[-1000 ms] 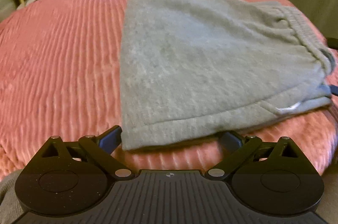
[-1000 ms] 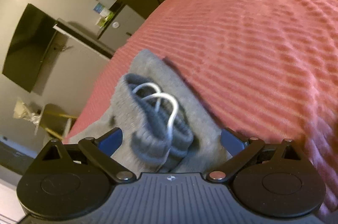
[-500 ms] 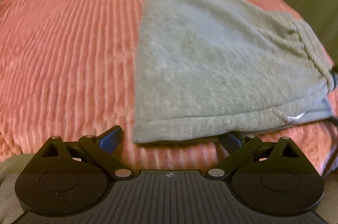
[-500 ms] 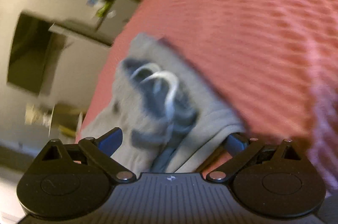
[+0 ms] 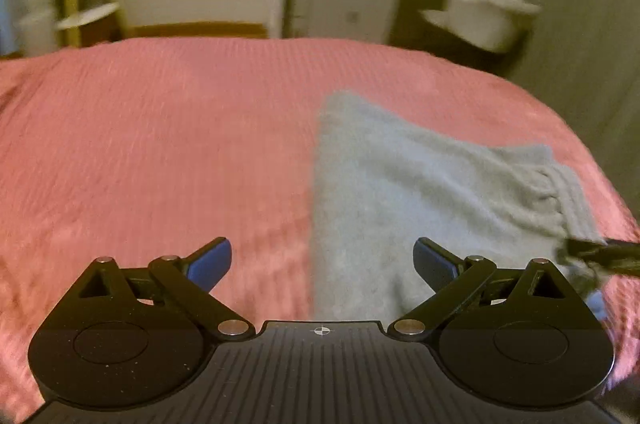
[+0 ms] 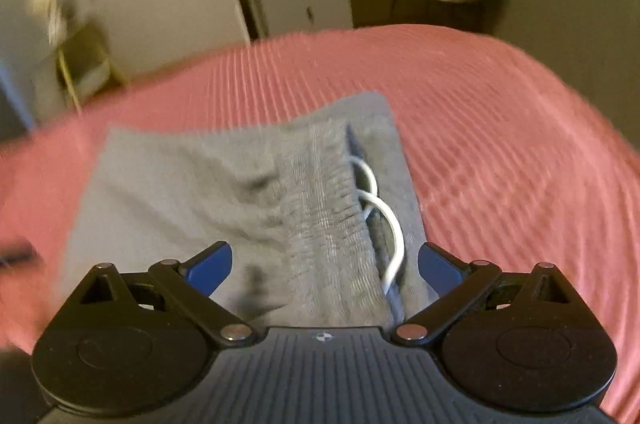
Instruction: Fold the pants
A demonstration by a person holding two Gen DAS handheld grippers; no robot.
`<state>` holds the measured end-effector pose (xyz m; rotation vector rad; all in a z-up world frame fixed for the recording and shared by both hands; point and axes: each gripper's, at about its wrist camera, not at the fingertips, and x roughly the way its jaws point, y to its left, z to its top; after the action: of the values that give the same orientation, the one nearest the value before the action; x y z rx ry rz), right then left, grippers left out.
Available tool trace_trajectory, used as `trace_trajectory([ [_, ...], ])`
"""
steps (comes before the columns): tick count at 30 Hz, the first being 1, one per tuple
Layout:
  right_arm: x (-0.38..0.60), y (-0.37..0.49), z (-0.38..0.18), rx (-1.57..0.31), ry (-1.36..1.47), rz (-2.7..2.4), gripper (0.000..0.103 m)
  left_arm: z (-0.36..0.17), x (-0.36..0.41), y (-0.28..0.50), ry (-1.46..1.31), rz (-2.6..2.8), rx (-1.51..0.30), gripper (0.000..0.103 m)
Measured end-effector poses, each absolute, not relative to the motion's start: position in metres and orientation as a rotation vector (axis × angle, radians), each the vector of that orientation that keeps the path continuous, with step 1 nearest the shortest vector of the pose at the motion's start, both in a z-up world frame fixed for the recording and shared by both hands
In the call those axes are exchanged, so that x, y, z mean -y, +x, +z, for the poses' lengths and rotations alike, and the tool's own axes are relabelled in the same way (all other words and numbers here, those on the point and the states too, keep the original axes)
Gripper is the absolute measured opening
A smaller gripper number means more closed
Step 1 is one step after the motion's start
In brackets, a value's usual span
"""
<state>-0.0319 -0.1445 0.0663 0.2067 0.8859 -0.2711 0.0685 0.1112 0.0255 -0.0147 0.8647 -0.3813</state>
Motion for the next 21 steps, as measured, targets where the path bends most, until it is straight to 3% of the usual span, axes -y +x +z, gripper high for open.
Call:
trace_trajectory([
  [3,0.147,-0.020,0.028,-0.972,0.080,-0.262,0.099,-0.004,-0.103,0.094,-0.045,-0.470,-0.964,0.100],
  [9,0.198,-0.026,0.032,-0.965,0.343,-0.150,0.099,-0.054,-0.104,0.134,-0.226,-0.627,-1.141,0.101],
  [21,0.244,-0.004,0.009,-1.005,0.416,0.194,0.100,-0.060,-0.130,0.162,-0.493,-0.860,-1.117,0.103],
])
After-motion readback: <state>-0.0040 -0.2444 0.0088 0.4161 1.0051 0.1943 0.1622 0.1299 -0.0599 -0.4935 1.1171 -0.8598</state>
